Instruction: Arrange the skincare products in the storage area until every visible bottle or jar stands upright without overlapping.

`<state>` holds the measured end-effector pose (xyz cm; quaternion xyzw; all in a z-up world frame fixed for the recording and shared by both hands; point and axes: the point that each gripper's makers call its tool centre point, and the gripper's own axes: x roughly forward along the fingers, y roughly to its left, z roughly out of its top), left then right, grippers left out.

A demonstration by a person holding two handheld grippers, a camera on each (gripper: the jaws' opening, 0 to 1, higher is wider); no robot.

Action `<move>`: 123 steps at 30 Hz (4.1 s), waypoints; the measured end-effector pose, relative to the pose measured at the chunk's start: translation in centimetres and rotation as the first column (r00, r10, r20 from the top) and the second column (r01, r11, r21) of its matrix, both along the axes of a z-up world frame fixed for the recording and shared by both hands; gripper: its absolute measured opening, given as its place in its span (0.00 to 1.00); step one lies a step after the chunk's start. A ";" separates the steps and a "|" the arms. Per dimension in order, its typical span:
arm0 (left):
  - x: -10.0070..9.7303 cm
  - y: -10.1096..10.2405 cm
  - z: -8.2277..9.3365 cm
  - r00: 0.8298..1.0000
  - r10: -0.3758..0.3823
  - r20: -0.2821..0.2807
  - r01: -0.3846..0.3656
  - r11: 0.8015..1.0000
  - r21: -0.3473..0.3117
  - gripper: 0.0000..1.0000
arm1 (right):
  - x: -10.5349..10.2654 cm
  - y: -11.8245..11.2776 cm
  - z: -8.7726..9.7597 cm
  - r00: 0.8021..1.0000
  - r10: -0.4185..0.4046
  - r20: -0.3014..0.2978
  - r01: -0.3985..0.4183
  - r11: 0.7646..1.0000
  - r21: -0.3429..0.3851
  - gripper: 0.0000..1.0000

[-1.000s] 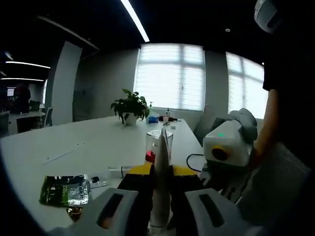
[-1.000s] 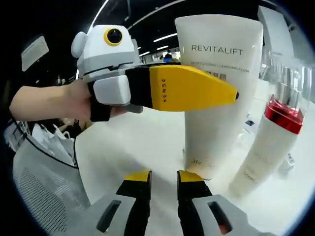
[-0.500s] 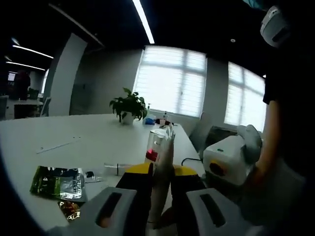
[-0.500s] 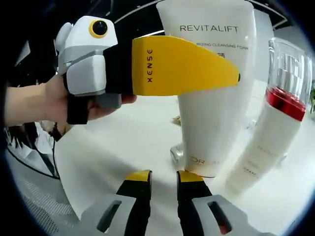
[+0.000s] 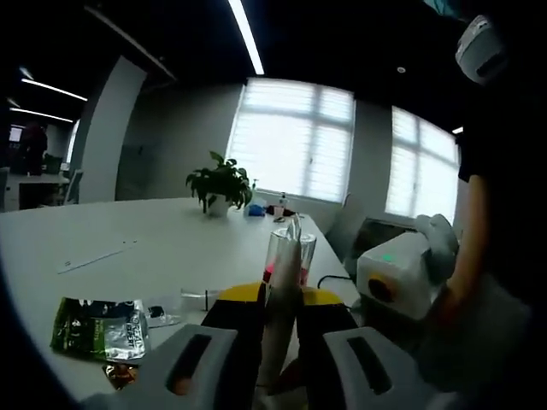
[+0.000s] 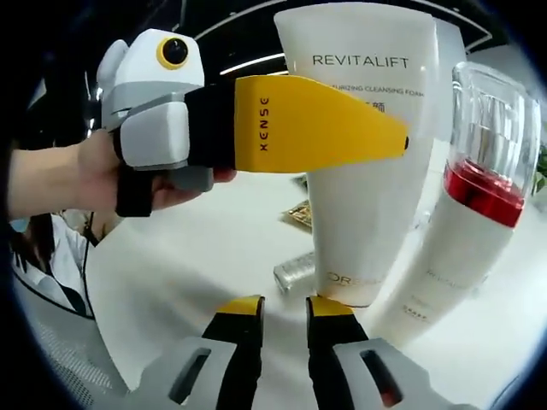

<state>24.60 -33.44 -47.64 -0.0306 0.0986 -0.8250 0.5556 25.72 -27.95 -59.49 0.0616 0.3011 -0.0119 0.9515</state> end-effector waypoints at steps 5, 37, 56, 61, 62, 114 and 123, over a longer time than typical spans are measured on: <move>0.1 -0.1 0.0 1.000 -0.003 -0.008 0.003 1.000 -0.003 0.11 | 0.1 -0.2 0.0 1.000 -0.005 -0.002 0.005 1.000 -0.010 0.13; 1.6 2.8 1.1 0.992 0.091 -0.082 -0.088 0.995 0.037 0.25 | -1.7 0.7 1.5 1.000 0.013 0.026 -0.014 0.999 0.033 0.25; 1.6 9.7 0.7 0.947 0.277 -0.163 -0.247 0.952 0.181 0.65 | -6.0 -1.6 5.3 0.997 0.065 0.040 -0.064 0.998 -0.012 0.56; 1.2 11.4 0.2 0.936 0.309 -0.166 -0.270 0.937 0.223 0.72 | -7.0 -3.2 6.0 0.998 0.039 0.051 -0.038 0.999 -0.019 0.59; 1.1 11.6 0.2 0.934 0.315 -0.170 -0.274 0.934 0.228 0.74 | -7.2 -3.5 6.1 0.998 0.039 0.050 -0.038 0.999 -0.027 0.59; 1.0 19.2 -1.6 0.768 0.637 0.057 -0.624 0.727 0.287 0.99 | -11.6 -10.0 9.2 0.984 -0.077 0.158 0.080 0.997 -0.012 0.79; 0.8 19.1 -2.0 0.783 0.619 0.058 -0.603 0.734 0.312 0.99 | -11.7 -10.1 9.0 0.986 -0.086 0.146 0.089 0.996 -0.015 0.78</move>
